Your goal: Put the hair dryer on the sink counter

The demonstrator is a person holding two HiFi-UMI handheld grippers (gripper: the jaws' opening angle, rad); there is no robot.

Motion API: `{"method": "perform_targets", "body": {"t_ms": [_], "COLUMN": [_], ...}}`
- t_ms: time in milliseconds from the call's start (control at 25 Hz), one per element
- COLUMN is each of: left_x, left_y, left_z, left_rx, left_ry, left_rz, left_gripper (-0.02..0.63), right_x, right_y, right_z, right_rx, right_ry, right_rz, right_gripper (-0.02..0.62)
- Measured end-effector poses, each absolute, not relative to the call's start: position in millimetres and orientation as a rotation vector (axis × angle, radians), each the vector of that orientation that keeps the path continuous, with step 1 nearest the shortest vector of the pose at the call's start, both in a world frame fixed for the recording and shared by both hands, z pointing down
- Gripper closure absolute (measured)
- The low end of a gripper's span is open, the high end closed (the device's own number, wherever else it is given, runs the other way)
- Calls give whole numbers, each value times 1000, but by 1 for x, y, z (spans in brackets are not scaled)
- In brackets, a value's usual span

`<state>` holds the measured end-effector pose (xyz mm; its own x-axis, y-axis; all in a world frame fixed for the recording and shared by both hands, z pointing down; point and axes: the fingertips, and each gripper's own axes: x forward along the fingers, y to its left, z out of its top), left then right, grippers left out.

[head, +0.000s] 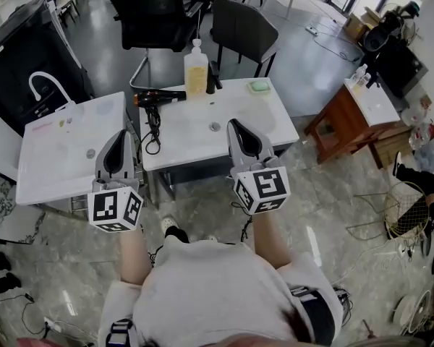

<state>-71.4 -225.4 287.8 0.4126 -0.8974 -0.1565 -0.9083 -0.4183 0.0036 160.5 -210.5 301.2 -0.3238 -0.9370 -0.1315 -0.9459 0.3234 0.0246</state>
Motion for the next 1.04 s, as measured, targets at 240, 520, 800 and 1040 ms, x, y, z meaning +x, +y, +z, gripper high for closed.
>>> {"method": "perform_targets", "body": {"t_ms": [240, 520, 800, 1040], "left_x": [-59, -52, -57, -59], "left_y": [-224, -225, -228, -230], "left_z": [288, 289, 291, 292], "left_rx": [-2581, -2591, -2590, -2591], "left_ry": [1630, 1622, 1631, 1636], "left_rz": [200, 191, 186, 182], "left_gripper": [598, 598, 598, 598], "right_x": [169, 174, 172, 168], "right_y": [-207, -208, -212, -216], "right_z": [303, 303, 304, 303], "right_rx": [-1768, -1773, -1751, -1747], "right_ry": [2475, 2472, 2463, 2466], "right_rz": [139, 131, 107, 113], "right_gripper": [584, 584, 584, 584]}}
